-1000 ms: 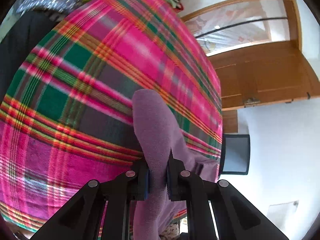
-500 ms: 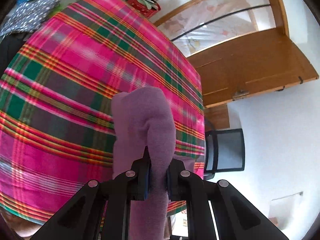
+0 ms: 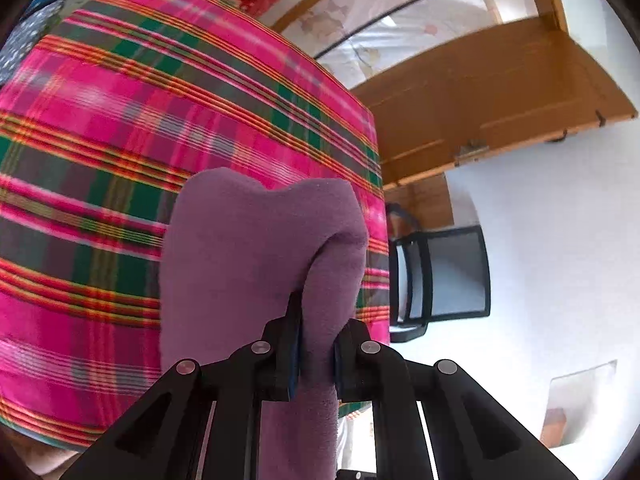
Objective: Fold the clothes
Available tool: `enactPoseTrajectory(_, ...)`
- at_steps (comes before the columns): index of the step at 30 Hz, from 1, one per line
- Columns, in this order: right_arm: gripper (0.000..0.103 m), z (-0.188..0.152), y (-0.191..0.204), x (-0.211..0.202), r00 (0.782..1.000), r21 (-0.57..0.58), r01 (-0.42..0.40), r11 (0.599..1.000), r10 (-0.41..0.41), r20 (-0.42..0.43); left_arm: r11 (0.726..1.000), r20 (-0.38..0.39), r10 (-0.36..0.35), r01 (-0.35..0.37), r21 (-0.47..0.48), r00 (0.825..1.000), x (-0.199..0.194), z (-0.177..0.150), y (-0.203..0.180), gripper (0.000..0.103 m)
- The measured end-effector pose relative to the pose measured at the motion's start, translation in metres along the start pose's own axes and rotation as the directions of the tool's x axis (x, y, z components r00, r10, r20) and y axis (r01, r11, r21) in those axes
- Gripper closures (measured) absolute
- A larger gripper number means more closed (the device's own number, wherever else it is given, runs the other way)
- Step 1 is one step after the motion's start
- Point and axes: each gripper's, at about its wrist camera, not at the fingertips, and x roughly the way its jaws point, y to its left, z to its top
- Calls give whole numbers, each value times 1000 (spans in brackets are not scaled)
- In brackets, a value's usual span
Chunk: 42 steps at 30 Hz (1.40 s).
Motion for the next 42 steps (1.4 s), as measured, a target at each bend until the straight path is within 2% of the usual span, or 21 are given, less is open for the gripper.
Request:
enactPoseTrajectory(16, 85, -24, -64, -52, 998, 188, 62, 980, -66, 13, 994, -96, 80, -72, 83, 992, 80, -14, -58, 90)
enactPoseTrajectory(26, 85, -44, -111, -78, 991, 307, 125, 944, -135, 11, 985, -139, 131, -113, 127, 982, 128, -20, -87, 90)
enactPoseTrajectory(34, 85, -63, -140, -82, 982, 377, 184, 908, -185, -33, 977, -236, 186, -154, 144, 954, 185, -23, -89, 90)
enactPoseTrajectory(42, 85, -84, -165, -83, 971, 435, 239, 868, -226, -82, 988, -294, 150, -135, 70, 944, 217, -19, -67, 87)
